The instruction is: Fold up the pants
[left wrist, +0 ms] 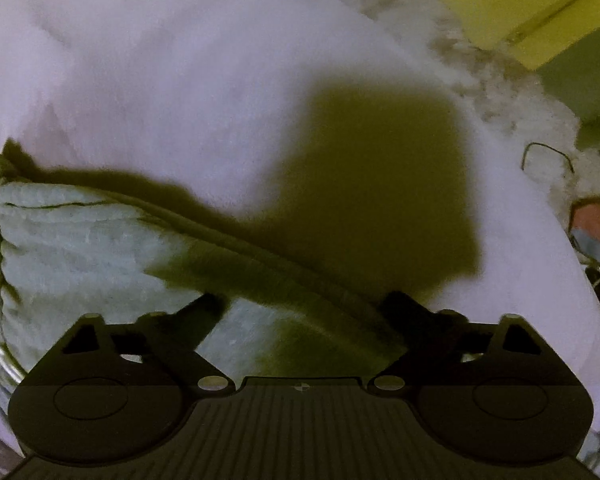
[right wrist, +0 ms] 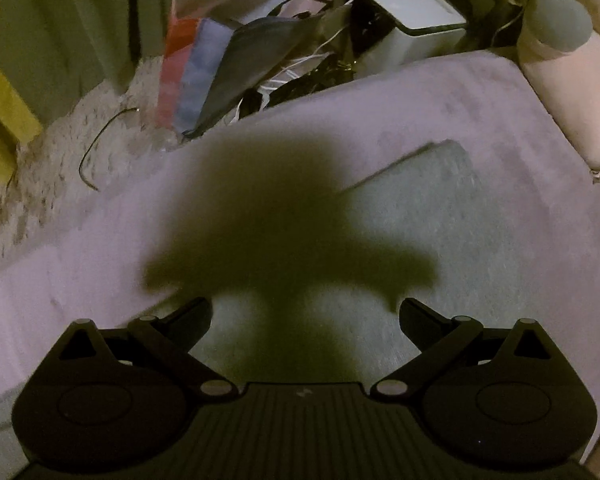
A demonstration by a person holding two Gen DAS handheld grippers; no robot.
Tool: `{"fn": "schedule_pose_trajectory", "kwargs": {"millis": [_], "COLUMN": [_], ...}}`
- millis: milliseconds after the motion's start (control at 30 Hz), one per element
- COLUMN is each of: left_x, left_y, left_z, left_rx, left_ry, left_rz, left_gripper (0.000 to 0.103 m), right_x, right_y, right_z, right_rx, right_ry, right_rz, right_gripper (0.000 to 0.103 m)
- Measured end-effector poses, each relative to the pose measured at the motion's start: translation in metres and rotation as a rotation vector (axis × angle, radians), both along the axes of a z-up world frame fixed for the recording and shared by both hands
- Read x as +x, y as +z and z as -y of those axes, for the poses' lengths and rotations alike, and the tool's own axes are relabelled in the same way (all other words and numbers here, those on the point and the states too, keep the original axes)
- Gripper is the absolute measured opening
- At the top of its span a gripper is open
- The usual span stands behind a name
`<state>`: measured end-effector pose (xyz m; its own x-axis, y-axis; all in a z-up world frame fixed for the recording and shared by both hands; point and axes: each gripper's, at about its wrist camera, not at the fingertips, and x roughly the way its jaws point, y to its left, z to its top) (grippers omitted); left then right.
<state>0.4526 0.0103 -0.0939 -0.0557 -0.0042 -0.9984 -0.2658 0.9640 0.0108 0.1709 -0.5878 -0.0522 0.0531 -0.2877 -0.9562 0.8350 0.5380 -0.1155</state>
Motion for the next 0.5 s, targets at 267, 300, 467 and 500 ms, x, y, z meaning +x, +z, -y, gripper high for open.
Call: {"fn": "schedule_pose_trajectory", "kwargs": {"millis": [267, 300, 467, 500], "left_x": [0.0, 0.0, 0.0, 0.002], "left_y": [0.004, 0.003, 0.001, -0.002], "left_z": [-0.022, -0.022, -0.034, -0.033], "left_rx": [-0.039, -0.045, -0.116, -0.138], "left_ry": [-0.031, -0.04, -0.05, -0.057], "left_rz": [0.012, 0.012, -0.002, -0.007], "left_gripper": [0.076, 0.076, 0.09, 0.095], "right_x": [0.011, 0.013, 0.008, 0.005], "right_y": [-0.027, -0.031, -0.021, -0.02], "right_z": [0.046, 0.047, 0.04, 0.039], "right_rx": [0.121, 0.122, 0.082, 0.075], "right_ry": [-0.159, -0.16, -0.107, -0.095], "right_rz": [-0.01, -0.024, -0.032, -0.03], "right_gripper": [0.1, 0.1, 0.058, 0.05]}}
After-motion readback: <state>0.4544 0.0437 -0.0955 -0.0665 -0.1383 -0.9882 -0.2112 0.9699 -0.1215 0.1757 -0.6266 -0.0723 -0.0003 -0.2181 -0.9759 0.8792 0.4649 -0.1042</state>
